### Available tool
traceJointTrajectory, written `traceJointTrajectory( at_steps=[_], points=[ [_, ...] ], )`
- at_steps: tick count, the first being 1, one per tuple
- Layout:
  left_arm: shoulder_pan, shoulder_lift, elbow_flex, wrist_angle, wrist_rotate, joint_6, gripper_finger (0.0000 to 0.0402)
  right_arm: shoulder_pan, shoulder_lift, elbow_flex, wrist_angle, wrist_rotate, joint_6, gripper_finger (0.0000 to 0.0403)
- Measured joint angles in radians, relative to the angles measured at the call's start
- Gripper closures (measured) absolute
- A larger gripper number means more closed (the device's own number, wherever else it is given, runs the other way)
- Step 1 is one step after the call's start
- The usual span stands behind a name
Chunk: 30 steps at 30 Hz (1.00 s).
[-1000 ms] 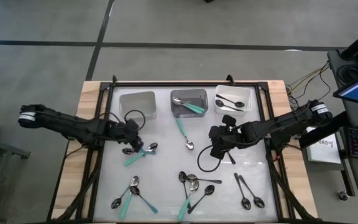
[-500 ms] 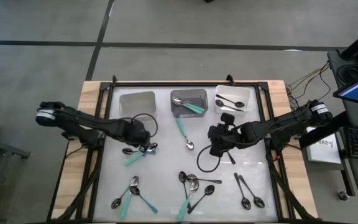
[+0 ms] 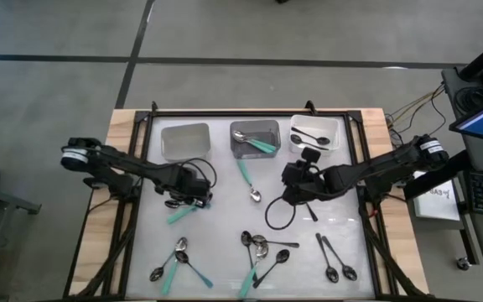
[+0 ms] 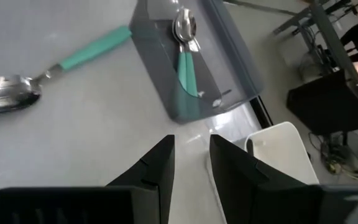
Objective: Sort silverware by color (type)
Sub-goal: Put the blue spoon into the gray bin
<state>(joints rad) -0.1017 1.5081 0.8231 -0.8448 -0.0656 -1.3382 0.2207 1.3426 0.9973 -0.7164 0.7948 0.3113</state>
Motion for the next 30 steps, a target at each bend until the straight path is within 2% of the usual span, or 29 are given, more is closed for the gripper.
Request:
traceJointTrajectory(
  at_steps=[3,8,13,24,30],
  points=[
    [0.001,-0.011,0.001,0.032,-0.021,-0.010,0.0361,-0.017,0.000,-0.013,0.002,0.001,-0.018,0.0310],
    [0.001,-0.010,0.000,-0.003,-0.031,-0.071,0.0365,-0.063,0.000,-0.049,0.077,0.002,-0.065,0.0310],
    [0.001,-0.009,0.000,-0.003,-0.055,-0.133,0.0397,-0.114,0.000,-0.080,0.185,-0.012,-0.151,0.0310],
    [0.002,-0.010,0.000,-0.009,-0.059,-0.221,0.0352,-0.206,0.000,-0.082,0.238,-0.017,-0.265,0.0310],
    [0.002,0.019,0.000,-0.009,-0.103,-0.289,0.0315,-0.260,0.000,-0.101,0.306,-0.028,-0.327,0.0310]
  ],
)
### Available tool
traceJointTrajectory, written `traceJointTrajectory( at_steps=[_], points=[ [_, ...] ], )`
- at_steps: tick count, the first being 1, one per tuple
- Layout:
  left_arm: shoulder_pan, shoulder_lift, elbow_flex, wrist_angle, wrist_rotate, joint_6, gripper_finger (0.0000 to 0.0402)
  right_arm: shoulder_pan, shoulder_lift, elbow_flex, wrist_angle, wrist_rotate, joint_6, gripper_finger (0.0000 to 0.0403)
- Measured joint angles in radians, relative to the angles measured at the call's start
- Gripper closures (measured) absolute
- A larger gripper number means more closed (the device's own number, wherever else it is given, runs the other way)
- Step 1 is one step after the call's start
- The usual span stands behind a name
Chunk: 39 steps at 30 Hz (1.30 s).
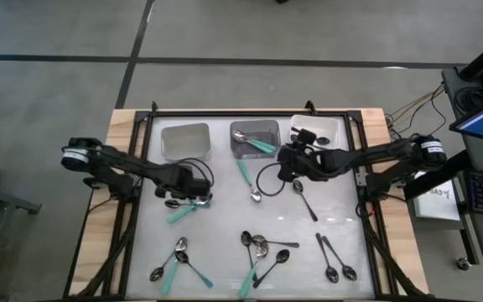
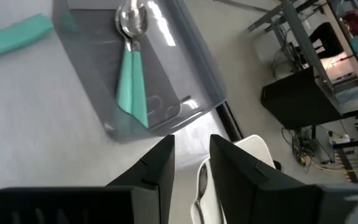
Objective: Sort silverware by color (type)
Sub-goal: Put the blue spoon into the gray bin
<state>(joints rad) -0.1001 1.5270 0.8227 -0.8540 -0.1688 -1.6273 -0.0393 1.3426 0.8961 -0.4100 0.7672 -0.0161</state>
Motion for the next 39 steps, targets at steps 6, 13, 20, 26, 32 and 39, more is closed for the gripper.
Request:
traceJointTrajectory(
  at_steps=[6,13,20,26,32,39],
  points=[
    [0.000,0.094,0.002,-0.002,-0.033,-0.114,0.0296,-0.050,0.000,-0.034,0.071,-0.169,-0.041,0.0310],
    [-0.002,0.190,0.013,0.000,-0.053,-0.164,0.0318,-0.066,0.000,-0.047,0.099,-0.236,-0.051,0.0310],
    [-0.002,0.187,0.014,0.010,-0.079,-0.172,0.0394,-0.066,0.000,-0.047,0.102,-0.236,-0.049,0.0310],
    [-0.003,0.184,0.014,-0.027,-0.103,-0.203,0.0398,-0.066,0.000,-0.047,0.102,-0.245,-0.037,0.0310],
    [-0.010,0.195,-0.005,-0.180,-0.237,-0.394,0.0400,-0.066,0.000,-0.047,0.101,-0.247,-0.037,0.0310],
    [-0.031,0.193,-0.056,-0.190,-0.356,-0.605,0.0401,-0.066,0.000,-0.047,0.099,-0.247,-0.037,0.0310]
  ],
)
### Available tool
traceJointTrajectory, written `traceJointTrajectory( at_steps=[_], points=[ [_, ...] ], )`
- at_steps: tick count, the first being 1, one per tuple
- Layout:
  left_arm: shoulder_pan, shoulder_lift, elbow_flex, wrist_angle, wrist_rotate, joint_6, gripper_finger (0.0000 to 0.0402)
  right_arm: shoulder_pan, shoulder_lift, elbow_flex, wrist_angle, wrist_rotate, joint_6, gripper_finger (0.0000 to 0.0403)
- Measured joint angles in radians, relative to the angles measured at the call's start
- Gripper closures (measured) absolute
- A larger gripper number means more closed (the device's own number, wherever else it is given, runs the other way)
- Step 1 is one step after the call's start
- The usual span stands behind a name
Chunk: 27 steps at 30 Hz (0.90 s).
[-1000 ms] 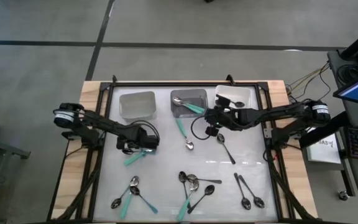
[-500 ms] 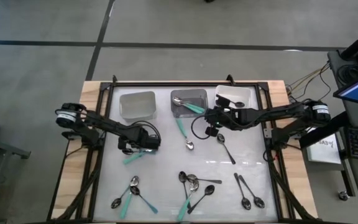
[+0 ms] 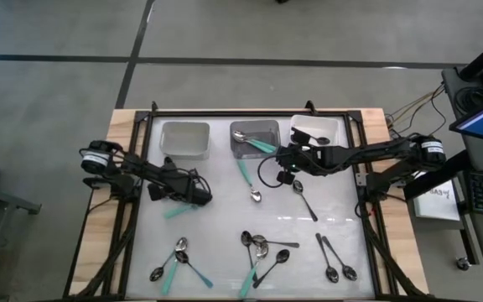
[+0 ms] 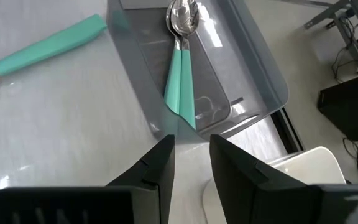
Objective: Sort silverware by color (type)
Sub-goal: Put the blue spoon into the gray bin
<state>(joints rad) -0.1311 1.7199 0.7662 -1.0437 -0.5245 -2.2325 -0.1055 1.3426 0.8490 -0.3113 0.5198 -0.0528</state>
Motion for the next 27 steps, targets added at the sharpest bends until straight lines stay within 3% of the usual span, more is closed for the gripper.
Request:
traceJointTrajectory(
  at_steps=[10,18,27],
  points=[
    [-0.010,-0.002,-0.046,-0.036,0.000,-0.056,0.0401,0.000,0.000,0.000,-0.003,0.000,0.000,0.0310],
    [-0.011,-0.004,0.100,-0.276,-0.026,-0.036,0.0402,0.000,0.000,0.000,0.003,0.000,0.023,0.0310],
    [0.012,-0.014,0.305,-0.515,-0.256,0.047,0.0401,0.000,0.000,0.000,0.007,0.000,0.046,0.0310]
  ],
)
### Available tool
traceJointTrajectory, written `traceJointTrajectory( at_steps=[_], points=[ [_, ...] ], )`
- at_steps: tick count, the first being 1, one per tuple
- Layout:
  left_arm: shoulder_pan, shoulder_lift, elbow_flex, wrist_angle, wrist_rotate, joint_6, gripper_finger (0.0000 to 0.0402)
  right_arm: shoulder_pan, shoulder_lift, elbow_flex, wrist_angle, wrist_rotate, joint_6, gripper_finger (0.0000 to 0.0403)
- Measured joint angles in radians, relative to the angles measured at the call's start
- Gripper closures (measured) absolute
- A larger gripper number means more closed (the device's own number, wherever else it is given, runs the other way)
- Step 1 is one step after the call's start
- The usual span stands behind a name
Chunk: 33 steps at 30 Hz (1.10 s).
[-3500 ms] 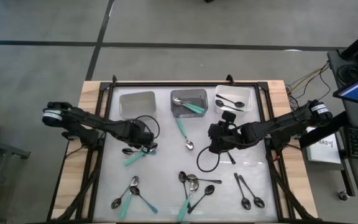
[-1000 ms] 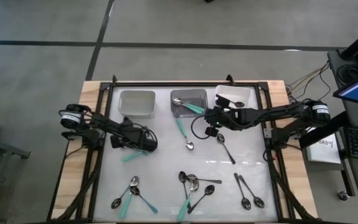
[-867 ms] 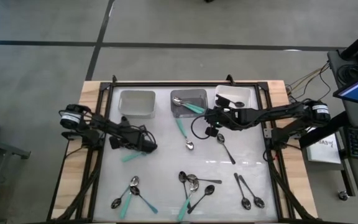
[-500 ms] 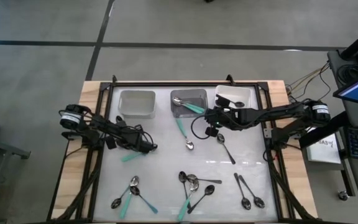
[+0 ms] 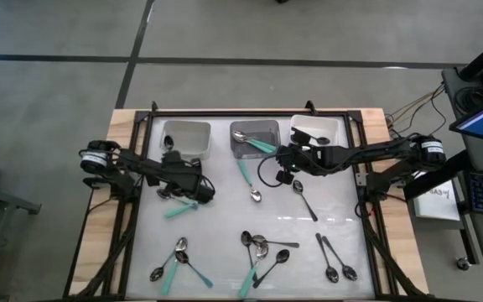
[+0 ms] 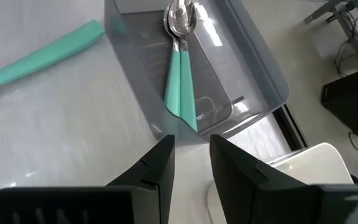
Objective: Sort silverware by color (type)
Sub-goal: Put the blue spoon into the gray bin
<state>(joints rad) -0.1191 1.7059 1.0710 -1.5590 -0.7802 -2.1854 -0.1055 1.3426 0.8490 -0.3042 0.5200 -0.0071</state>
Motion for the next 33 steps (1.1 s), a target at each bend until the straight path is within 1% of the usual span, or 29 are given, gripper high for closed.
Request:
traceJointTrajectory(
  at_steps=[4,6,8,10,13,15,20,21,23,26,30,33],
  points=[
    [0.048,-0.018,0.026,-0.012,-0.043,0.113,0.0401,0.000,0.000,0.000,-0.001,0.000,0.018,0.0310],
    [0.083,-0.028,0.024,-0.012,-0.082,0.171,0.0401,0.000,0.000,0.000,-0.001,0.000,0.020,0.0310],
    [0.128,-0.042,0.019,-0.013,-0.136,0.245,0.0401,0.000,0.000,0.000,-0.001,0.000,0.020,0.0310],
    [0.186,-0.058,0.020,-0.010,-0.169,0.354,0.0401,0.000,0.000,0.000,-0.001,0.000,0.021,0.0310],
    [0.283,-0.083,0.032,0.027,-0.198,0.568,0.0401,0.000,0.000,0.000,-0.001,0.000,0.026,0.0310],
    [0.343,-0.104,0.034,0.109,-0.205,0.742,0.0401,0.000,0.000,0.000,-0.001,0.000,0.040,0.0310],
    [0.453,-0.138,0.014,0.401,-0.201,1.303,0.0401,0.000,0.000,0.000,-0.001,0.000,0.063,0.0310],
    [0.471,-0.139,0.013,0.444,-0.192,1.399,0.0401,0.000,0.000,0.000,-0.001,0.000,0.063,0.0310],
    [0.504,-0.139,0.013,0.505,-0.138,1.586,0.0401,0.000,0.000,0.000,-0.001,0.000,0.072,0.0310],
    [0.547,-0.138,0.001,0.568,-0.037,1.793,0.0401,0.000,0.000,0.000,-0.003,0.000,0.090,0.0310],
    [0.599,-0.138,-0.021,0.591,0.093,1.966,0.0401,0.000,0.000,0.000,-0.005,0.000,0.102,0.0310],
    [0.632,-0.137,-0.035,0.602,0.155,2.042,0.0401,0.000,0.000,0.000,-0.005,0.000,0.102,0.0310]
  ],
)
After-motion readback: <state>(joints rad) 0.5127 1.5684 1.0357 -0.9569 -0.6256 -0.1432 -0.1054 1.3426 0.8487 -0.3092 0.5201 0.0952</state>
